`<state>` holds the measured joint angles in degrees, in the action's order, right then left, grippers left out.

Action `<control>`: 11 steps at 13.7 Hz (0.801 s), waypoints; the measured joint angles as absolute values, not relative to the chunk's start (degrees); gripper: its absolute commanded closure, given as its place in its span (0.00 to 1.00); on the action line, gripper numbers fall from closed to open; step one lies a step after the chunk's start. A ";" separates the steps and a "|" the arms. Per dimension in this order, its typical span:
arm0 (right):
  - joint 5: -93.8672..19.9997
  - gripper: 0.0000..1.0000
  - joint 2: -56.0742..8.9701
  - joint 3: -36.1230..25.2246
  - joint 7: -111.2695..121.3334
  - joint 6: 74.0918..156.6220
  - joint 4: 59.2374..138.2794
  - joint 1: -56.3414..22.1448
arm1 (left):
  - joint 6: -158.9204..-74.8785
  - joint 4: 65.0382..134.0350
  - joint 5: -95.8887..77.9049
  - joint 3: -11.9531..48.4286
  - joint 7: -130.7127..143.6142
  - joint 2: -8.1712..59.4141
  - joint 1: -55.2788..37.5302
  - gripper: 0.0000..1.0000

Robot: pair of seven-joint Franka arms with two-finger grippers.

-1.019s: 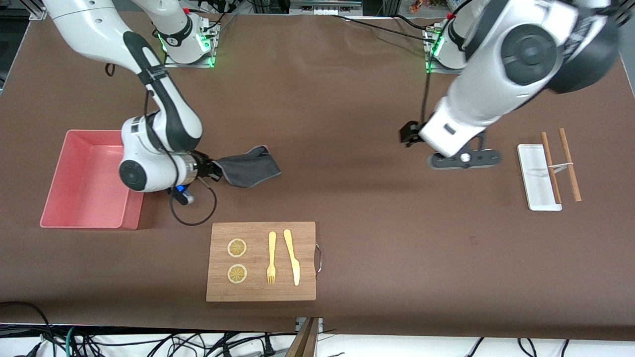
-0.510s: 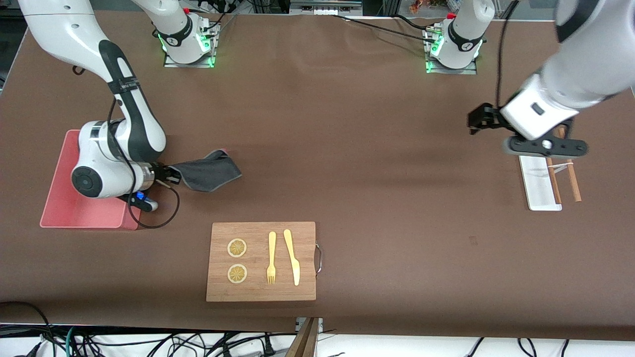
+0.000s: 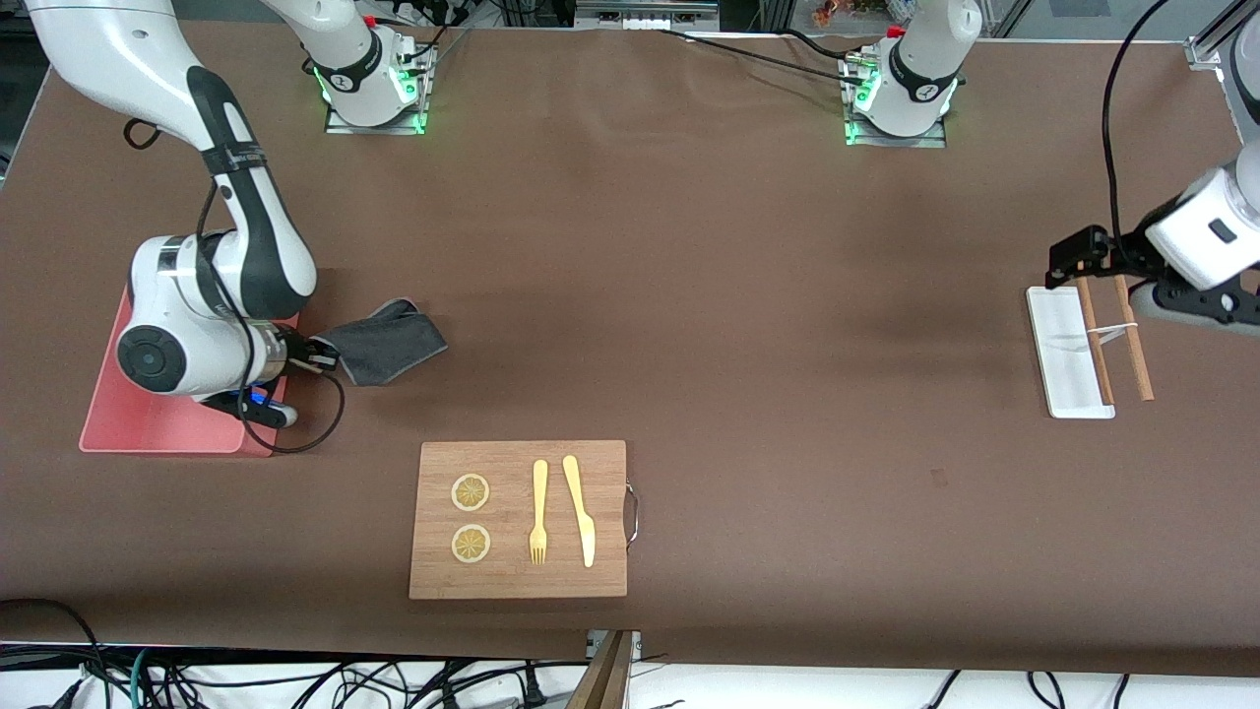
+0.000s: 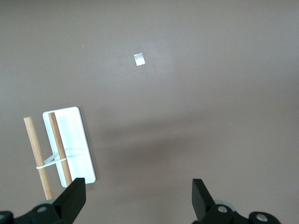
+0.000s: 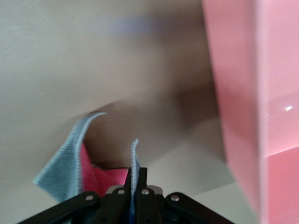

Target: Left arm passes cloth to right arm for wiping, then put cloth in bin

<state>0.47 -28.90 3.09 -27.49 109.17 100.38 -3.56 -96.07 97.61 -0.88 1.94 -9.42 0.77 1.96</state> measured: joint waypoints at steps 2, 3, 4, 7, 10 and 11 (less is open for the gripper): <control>0.47 1.00 -29.16 6.90 -34.95 109.37 100.38 -3.92 | -96.71 101.14 -0.88 2.04 -8.08 -2.58 1.50 0.00; 0.47 1.00 -29.37 8.99 -38.93 109.86 100.38 -4.08 | -96.83 101.79 -0.88 1.06 -6.93 -3.21 0.28 0.00; 0.46 1.00 -29.64 11.07 -42.93 110.73 100.38 -4.26 | -97.07 101.98 -0.88 -0.48 -6.29 -3.19 -1.28 0.00; 0.46 1.00 -31.11 16.59 -54.10 115.68 100.41 -5.10 | -98.00 102.02 -0.88 -2.25 -5.80 -2.28 -2.90 0.00; 0.46 1.00 -32.86 20.71 -63.65 121.32 100.41 -6.52 | -98.09 102.01 -0.88 -2.24 -5.65 -1.93 -3.25 0.00; 0.46 1.00 -33.30 21.85 -66.27 123.14 100.41 -6.95 | -98.19 101.98 -0.88 -2.17 -5.63 -1.94 -3.39 0.00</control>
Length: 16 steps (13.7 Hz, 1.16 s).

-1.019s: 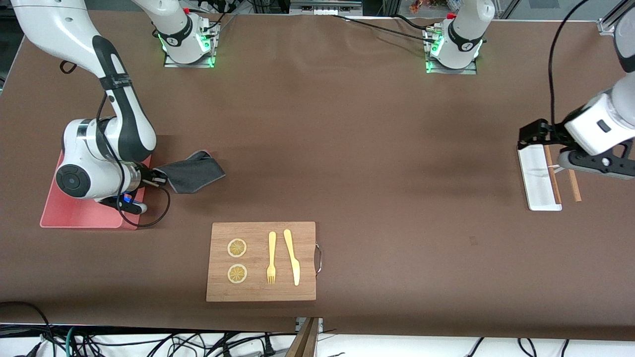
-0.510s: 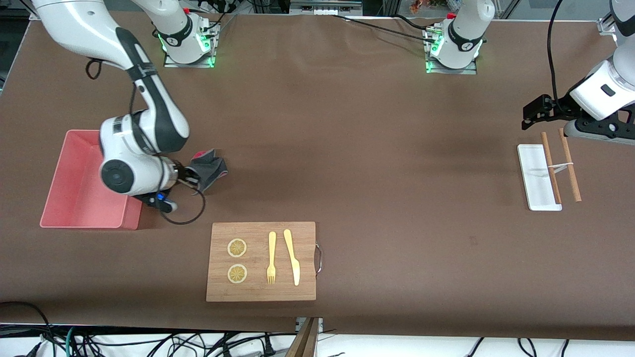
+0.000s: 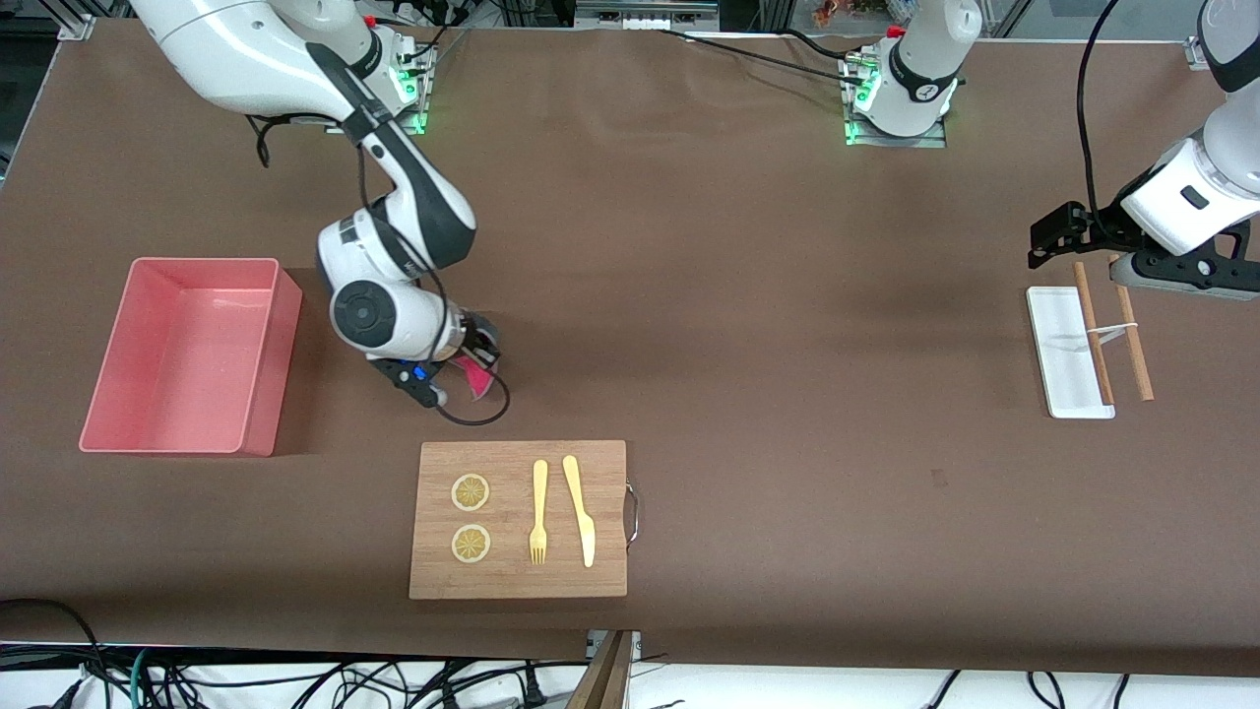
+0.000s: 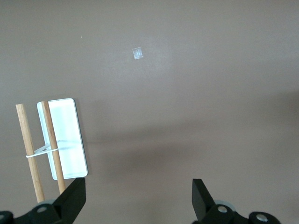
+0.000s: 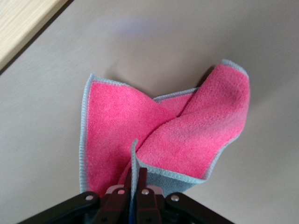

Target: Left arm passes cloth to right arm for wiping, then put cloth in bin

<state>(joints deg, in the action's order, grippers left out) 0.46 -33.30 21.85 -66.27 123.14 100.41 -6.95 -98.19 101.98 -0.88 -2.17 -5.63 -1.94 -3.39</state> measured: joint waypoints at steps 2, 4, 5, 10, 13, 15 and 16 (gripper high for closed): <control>0.46 1.00 -33.99 24.07 -71.36 126.26 100.36 -7.65 | -98.33 101.85 -0.88 -1.76 -5.57 -1.94 -3.65 0.00; 0.45 1.00 -34.65 25.95 -76.10 129.10 99.89 -8.31 | -98.32 101.85 -0.88 -1.48 -5.46 -1.93 -3.72 0.00; 0.45 1.00 -35.13 26.74 -78.38 130.71 99.49 -8.70 | -98.29 101.85 -0.88 -1.49 -5.43 -1.94 -3.71 0.00; -0.01 1.00 -36.77 27.68 -82.35 135.24 98.77 -9.06 | -98.29 101.80 -0.88 -1.23 -5.41 -1.94 -3.74 0.00; -0.02 1.00 -36.53 25.17 -71.54 126.22 98.33 -6.23 | -98.29 101.71 -0.88 -0.39 -5.37 -1.94 -3.77 0.00; -0.02 1.00 -36.03 21.12 -62.32 120.28 97.79 -4.34 | -98.29 101.69 -0.88 -0.14 -5.29 -1.94 -3.77 0.00; -0.03 1.00 -35.78 18.92 -57.60 118.37 97.61 -3.68 | -98.29 101.69 -0.88 -0.13 -5.27 -1.94 -3.77 0.00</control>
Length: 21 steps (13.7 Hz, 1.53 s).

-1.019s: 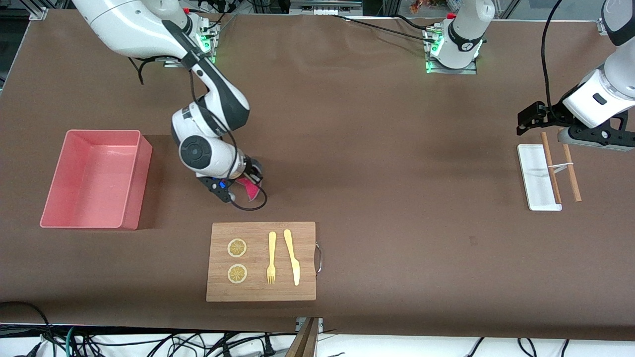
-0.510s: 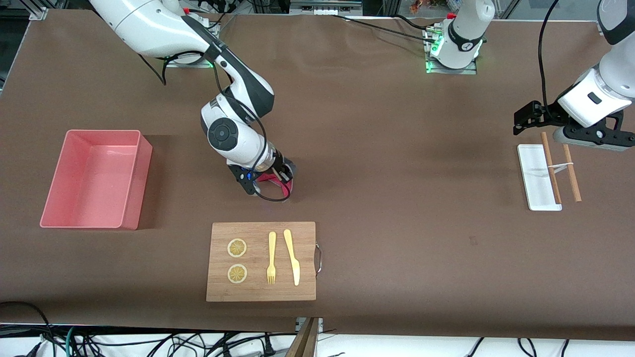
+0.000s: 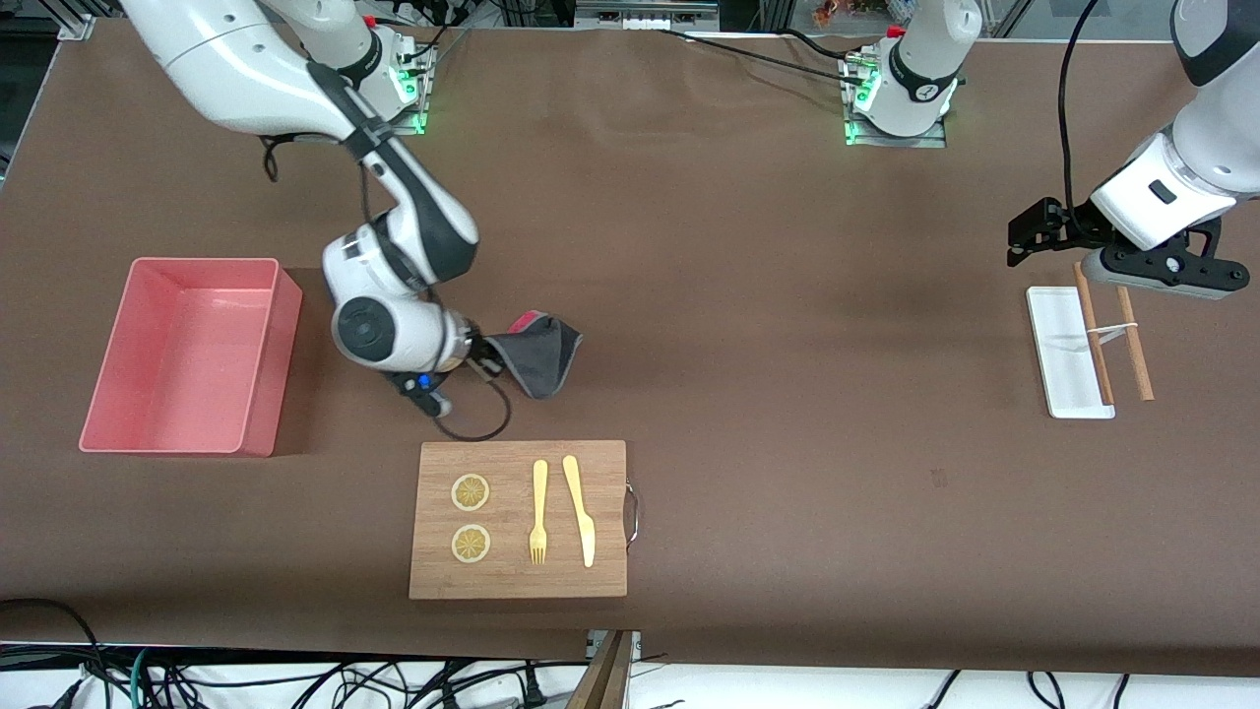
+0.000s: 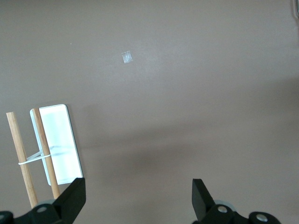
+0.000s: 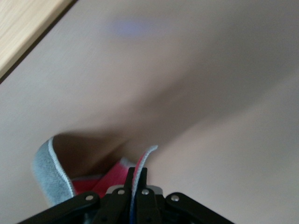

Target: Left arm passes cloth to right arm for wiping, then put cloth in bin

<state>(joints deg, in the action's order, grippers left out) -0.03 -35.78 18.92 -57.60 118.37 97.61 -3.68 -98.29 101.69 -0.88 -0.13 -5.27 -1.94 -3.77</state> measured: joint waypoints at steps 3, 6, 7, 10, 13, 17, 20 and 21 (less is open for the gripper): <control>-0.05 1.00 -34.84 12.72 -45.48 114.43 97.47 -2.78 | -98.29 101.68 -0.88 -0.13 -5.24 -1.94 -3.77 0.00; -0.05 1.00 -33.52 7.82 -35.18 111.40 97.41 -2.27 | -98.29 101.67 -0.88 -0.10 -5.21 -1.94 -3.77 0.00; -0.06 1.00 -32.96 6.45 -32.34 110.43 97.37 -2.10 | -98.29 101.67 -0.88 -0.06 -5.21 -1.94 -3.77 0.00; -0.05 1.00 -29.20 5.30 -28.96 105.72 96.31 -1.51 | -98.29 101.64 -0.88 0.45 -5.20 -1.94 -3.78 0.00; 0.43 1.00 -21.76 5.05 -24.60 93.69 92.73 -0.74 | -98.29 101.60 -0.88 1.31 -4.72 -1.94 -3.79 0.00; 2.46 1.00 -16.76 -1.38 -8.08 79.51 85.40 1.97 | -98.29 101.56 -0.88 1.29 -4.66 -1.94 -3.70 0.00; 6.02 1.00 -16.98 -7.73 6.07 77.83 82.81 3.29 | -98.29 101.54 -0.88 1.26 -4.63 -1.94 -3.60 0.00; 6.55 1.00 -17.30 -9.42 9.56 77.97 82.82 3.74 | -98.29 101.54 -0.88 1.22 -4.61 -1.94 -3.48 0.00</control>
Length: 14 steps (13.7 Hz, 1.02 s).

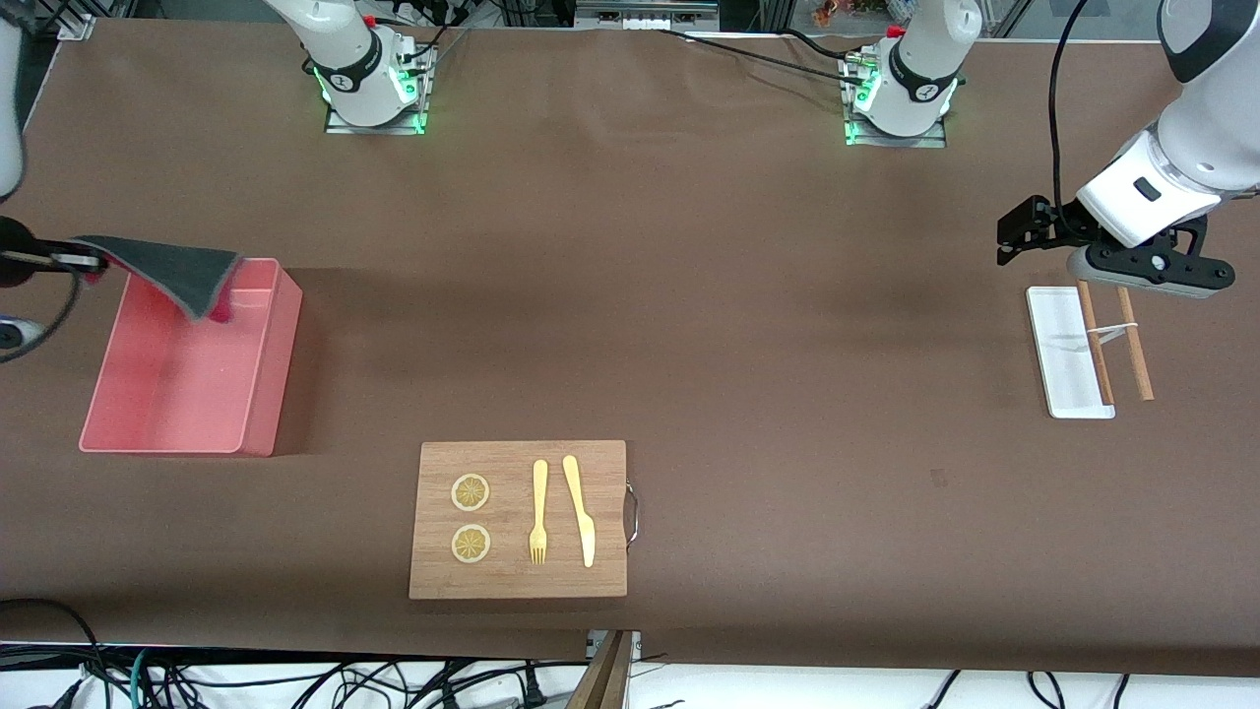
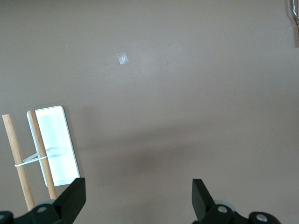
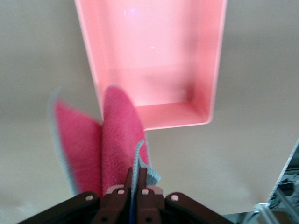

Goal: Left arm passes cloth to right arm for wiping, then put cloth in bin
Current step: 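Lower the cloth into the pink bin and open the right gripper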

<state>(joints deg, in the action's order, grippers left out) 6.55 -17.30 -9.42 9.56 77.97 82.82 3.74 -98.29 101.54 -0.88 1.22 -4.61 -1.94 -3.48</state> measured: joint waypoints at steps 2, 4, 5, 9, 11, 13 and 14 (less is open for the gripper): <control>6.99 1.00 -18.68 -11.39 13.09 79.60 83.07 4.51 | -98.29 101.54 -0.88 1.08 -4.60 -1.94 -3.25 0.00; 6.99 1.00 -20.90 -11.57 13.41 83.47 84.71 4.59 | -98.29 101.53 -0.88 0.97 -4.60 -1.94 -3.13 0.00; 6.99 1.00 -22.39 -11.51 13.40 85.72 85.52 4.47 | -98.29 101.53 -0.88 0.93 -4.60 -1.94 -3.13 0.00; 4.77 1.00 -28.79 -11.28 13.40 93.91 88.64 4.30 | -98.29 101.52 -0.88 0.91 -4.53 -1.94 -3.12 0.00; 4.30 1.00 -31.25 -11.28 13.39 100.13 90.96 4.31 | -98.29 101.51 -0.88 0.91 -4.52 -1.94 -3.12 0.00; 3.53 0.72 -32.93 -11.28 13.39 106.25 93.35 4.31 | -98.29 101.51 -0.88 0.91 -4.51 -1.94 -3.12 0.00; 3.16 0.13 -33.64 -11.28 13.39 108.47 94.04 4.31 | -98.29 101.51 -0.88 0.91 -4.51 -1.94 -3.12 0.00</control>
